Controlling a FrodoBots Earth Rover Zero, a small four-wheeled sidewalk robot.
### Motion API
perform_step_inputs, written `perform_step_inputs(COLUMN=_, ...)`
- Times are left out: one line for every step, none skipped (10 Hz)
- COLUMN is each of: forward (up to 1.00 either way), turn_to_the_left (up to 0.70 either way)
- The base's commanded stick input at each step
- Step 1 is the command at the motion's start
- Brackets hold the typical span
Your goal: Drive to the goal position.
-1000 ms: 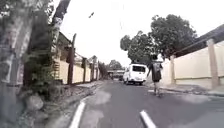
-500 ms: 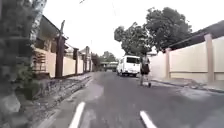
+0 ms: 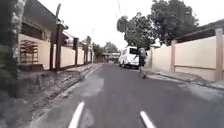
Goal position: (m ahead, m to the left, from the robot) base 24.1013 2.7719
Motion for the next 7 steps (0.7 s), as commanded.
perform_step_inputs(forward=0.70, turn_to_the_left=0.00)
perform_step_inputs(forward=0.70, turn_to_the_left=0.00)
perform_step_inputs(forward=0.70, turn_to_the_left=0.00)
perform_step_inputs(forward=0.70, turn_to_the_left=0.00)
perform_step_inputs(forward=0.70, turn_to_the_left=0.00)
perform_step_inputs(forward=0.70, turn_to_the_left=0.00)
perform_step_inputs(forward=0.70, turn_to_the_left=0.00)
